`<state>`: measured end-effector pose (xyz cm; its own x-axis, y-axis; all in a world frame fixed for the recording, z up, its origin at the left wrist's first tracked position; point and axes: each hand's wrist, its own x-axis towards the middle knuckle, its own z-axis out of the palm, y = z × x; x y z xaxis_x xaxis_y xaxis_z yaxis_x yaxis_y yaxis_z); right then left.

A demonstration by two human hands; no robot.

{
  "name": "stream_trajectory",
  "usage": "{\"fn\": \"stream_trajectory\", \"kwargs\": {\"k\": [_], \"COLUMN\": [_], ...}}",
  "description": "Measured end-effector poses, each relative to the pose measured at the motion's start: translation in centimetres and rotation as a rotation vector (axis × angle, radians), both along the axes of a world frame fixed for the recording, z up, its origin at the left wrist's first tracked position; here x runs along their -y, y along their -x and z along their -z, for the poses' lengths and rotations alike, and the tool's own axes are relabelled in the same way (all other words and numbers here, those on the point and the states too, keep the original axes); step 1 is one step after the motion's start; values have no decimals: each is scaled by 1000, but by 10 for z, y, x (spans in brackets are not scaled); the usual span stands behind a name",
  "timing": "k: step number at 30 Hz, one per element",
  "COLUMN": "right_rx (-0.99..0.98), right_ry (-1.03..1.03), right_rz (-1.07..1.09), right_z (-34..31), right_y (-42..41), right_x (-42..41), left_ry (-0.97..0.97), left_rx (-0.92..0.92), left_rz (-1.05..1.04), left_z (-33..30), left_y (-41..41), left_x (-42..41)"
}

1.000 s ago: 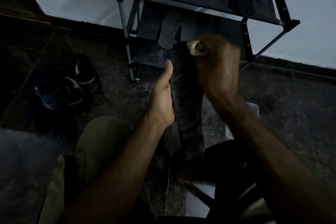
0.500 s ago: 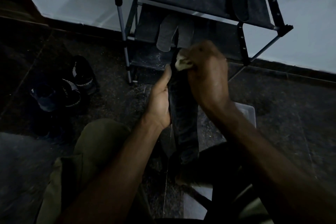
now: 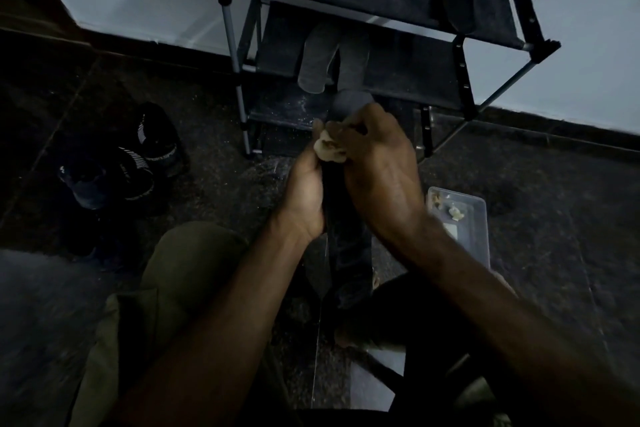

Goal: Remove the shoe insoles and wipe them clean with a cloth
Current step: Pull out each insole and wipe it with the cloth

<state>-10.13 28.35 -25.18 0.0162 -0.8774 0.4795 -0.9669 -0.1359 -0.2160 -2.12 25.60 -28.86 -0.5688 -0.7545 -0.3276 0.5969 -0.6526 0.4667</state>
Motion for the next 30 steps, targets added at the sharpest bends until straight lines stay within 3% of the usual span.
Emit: {"fn": "stream_trajectory", "kwargs": {"k": [6,14,20,27,30], "right_rx": [66,89,-9,129,88], "right_ry": [26,-30,-11,-58,-60], "right_rz": [115,-24,69,-2,19], "right_z": [-15,12,-7,1,0], "right_y": [35,-2,22,-6,4], "right_x": [21,0,8,-6,-2], "left_ry": [16,0,-47,-6,-49], "left_rx": [-90,6,-69,37,17], "left_rz": [163,-3,146,30,52], "left_z": [3,-4,0,2,2], "left_y": [1,2,2,-2,0], "left_x": [3,1,3,5,4]}}
